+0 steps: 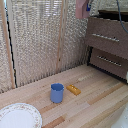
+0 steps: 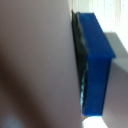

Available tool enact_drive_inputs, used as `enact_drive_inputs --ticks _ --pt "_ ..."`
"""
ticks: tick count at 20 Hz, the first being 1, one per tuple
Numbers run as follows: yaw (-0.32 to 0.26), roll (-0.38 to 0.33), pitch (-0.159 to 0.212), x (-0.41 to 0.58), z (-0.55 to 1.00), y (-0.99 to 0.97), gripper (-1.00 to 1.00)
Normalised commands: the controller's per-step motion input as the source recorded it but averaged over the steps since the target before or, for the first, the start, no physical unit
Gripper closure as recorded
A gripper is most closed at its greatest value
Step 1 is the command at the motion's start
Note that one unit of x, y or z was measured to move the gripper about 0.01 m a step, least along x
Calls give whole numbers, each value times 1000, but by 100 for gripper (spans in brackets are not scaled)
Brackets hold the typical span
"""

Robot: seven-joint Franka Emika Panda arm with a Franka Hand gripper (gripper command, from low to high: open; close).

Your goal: Propose to navigate your clamp on the clench of the first drawer. Use gentle force to register to the cabinet. Send posterior your swing mandate till over it lurks, a cup of pink essence. Fortify your grip after aiming concentric with the pink cup’s periphery. Manoeuvre the pink towards the cabinet's top. Drop your compression till the cup is resting inside.

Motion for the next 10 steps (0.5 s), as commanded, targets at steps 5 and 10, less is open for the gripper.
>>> enact_drive_inputs --ticks 5,10 --pt "-6 61 102 0 648 -979 100" --pt "0 56 64 0 760 -1000 100"
